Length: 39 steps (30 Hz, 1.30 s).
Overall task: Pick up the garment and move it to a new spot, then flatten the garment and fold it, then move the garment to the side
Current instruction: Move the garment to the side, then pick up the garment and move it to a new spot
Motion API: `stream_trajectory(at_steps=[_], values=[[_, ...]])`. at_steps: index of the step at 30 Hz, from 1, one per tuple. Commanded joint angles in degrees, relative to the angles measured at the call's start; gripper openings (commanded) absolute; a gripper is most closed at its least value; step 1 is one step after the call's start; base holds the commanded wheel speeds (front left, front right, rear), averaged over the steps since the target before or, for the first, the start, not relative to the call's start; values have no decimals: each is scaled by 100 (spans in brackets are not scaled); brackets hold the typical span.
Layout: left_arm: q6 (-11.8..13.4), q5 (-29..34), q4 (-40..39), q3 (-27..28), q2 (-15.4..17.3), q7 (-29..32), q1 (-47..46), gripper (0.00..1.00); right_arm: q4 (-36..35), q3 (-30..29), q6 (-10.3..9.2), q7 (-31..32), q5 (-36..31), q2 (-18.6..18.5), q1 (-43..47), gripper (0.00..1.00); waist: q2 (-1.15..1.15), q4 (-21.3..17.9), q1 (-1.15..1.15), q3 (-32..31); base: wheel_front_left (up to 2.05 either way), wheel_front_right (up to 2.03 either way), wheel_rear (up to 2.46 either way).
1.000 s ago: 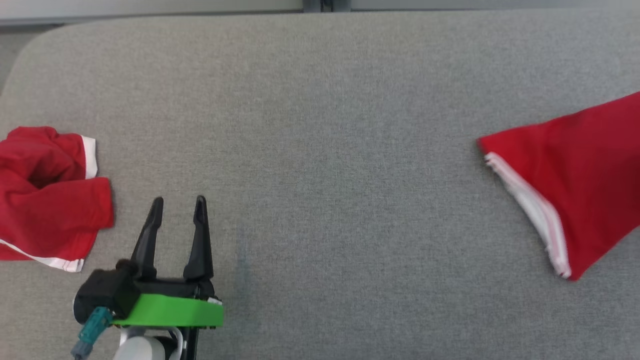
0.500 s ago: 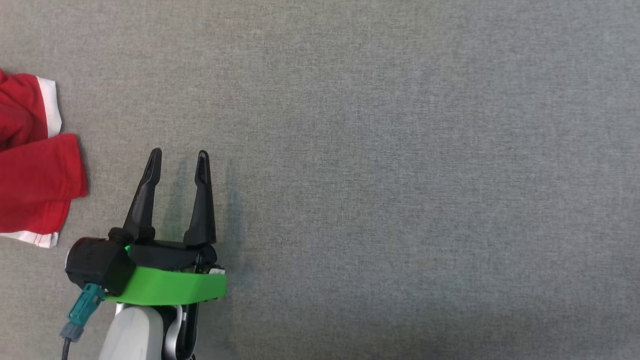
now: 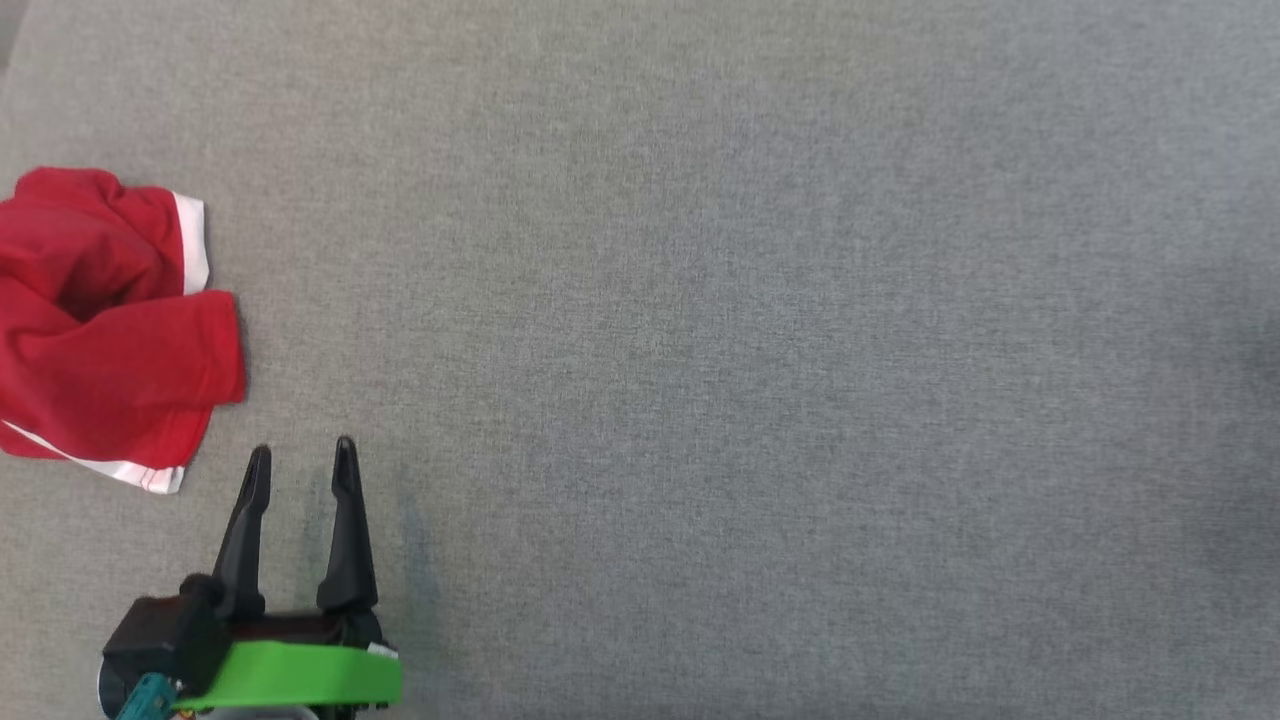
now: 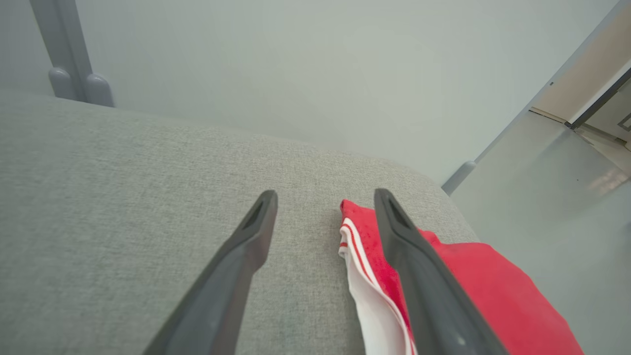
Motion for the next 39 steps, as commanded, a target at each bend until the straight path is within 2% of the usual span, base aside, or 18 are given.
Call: stream_trajectory(at_steps=[1,5,7,10,12,17,21,33,39], values=[[24,-54,48,79,17,-1,224,100,-170,106,-9,-203,135,244,490,100,0,-715,-1,-1426,0,0,0],[16,-44,144,171,19,-1,636,100,-894,703,-10,-793,40,895,1704,100,0,-836,-1,-1967,0,0,0],[3,-14,185,205,17,-2,787,100,-1122,891,-10,-898,120,1257,2192,100,0,-866,-1,-2140,0,0,0],[-15,2,304,228,17,-2,954,100,-1440,1145,-8,-953,22,1569,2691,100,0,-878,-1,-2327,0,0,0],[-35,68,444,217,18,-2,1027,100,-1689,1200,-8,-945,57,1832,3041,100,0,-877,-1,-2442,0,0,0],[-65,147,744,213,17,-2,1060,100,-1976,1099,-7,-945,-3,2196,3709,100,0,-779,-1,-2702,0,0,0],[-89,95,817,246,17,-1,1050,100,-1981,1189,-7,-946,-28,2330,3987,100,0,-804,-1,-2786,0,0,0],[-105,190,776,218,17,-1,896,100,-2118,1210,-7,-946,154,2379,3989,100,0,-889,-1,-2750,0,0,0],[-107,226,740,184,17,-2,859,100,-2149,1237,-7,-947,195,2382,4039,100,0,-673,-1,-2728,0,0,0]])
